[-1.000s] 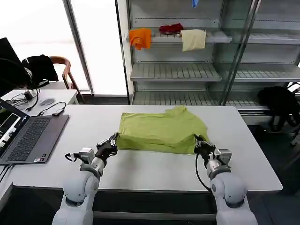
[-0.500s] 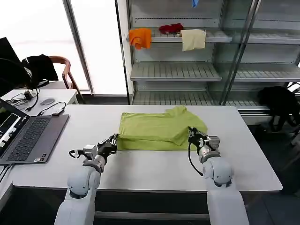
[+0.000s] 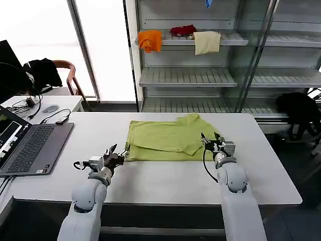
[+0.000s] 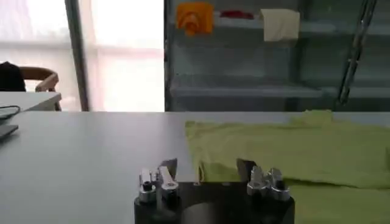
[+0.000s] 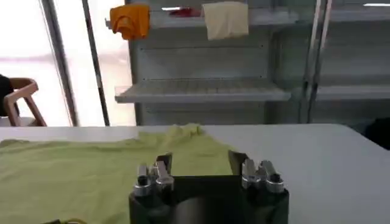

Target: Fold and organize the clothes.

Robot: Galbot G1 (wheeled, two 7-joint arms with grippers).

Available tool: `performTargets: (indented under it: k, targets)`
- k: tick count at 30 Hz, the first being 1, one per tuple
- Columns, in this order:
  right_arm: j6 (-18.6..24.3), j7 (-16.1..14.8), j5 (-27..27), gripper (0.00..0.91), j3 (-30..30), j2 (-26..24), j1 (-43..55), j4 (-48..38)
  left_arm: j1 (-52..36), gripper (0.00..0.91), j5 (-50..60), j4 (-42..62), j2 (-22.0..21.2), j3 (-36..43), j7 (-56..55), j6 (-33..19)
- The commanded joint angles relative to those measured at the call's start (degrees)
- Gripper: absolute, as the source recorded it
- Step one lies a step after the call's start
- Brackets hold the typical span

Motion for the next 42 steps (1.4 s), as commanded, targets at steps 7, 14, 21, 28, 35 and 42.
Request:
performTargets:
  k: [7, 14, 21, 28, 35, 42]
  targets:
    - [1.02, -1.7, 5.75, 0.907, 5.85, -6.88, -13.32, 7.07, 2.93, 0.907, 1.87, -0.69, -0.23, 1.47, 0.73, 1.52]
    - [2.19, -2.36, 5.01, 0.423, 6.02, -6.63, -14.81, 6.64, 2.5, 0.907, 3.12, -0.09, -1.25, 2.41, 0.6, 1.58]
    - [3.05, -2.71, 4.23, 0.0, 5.47, -6.01, -14.71, 5.34, 2.28, 0.725, 3.76, 0.62, -1.36, 2.2, 0.46, 1.51]
    - [3.17, -2.69, 4.26, 0.0, 5.01, -5.82, -14.22, 5.73, 2.39, 0.01, 3.99, 0.85, -1.26, 2.05, 1.47, 1.54]
    - [3.13, -2.68, 4.28, 0.0, 4.77, -5.83, -13.89, 5.88, 2.35, 0.0, 4.07, 0.82, -1.3, 2.18, 2.39, 1.59]
    - [2.94, -2.53, 4.57, 0.0, 4.64, -5.85, -14.66, 7.4, 2.52, 0.0, 5.93, 0.4, -1.15, 2.68, 3.03, 1.6]
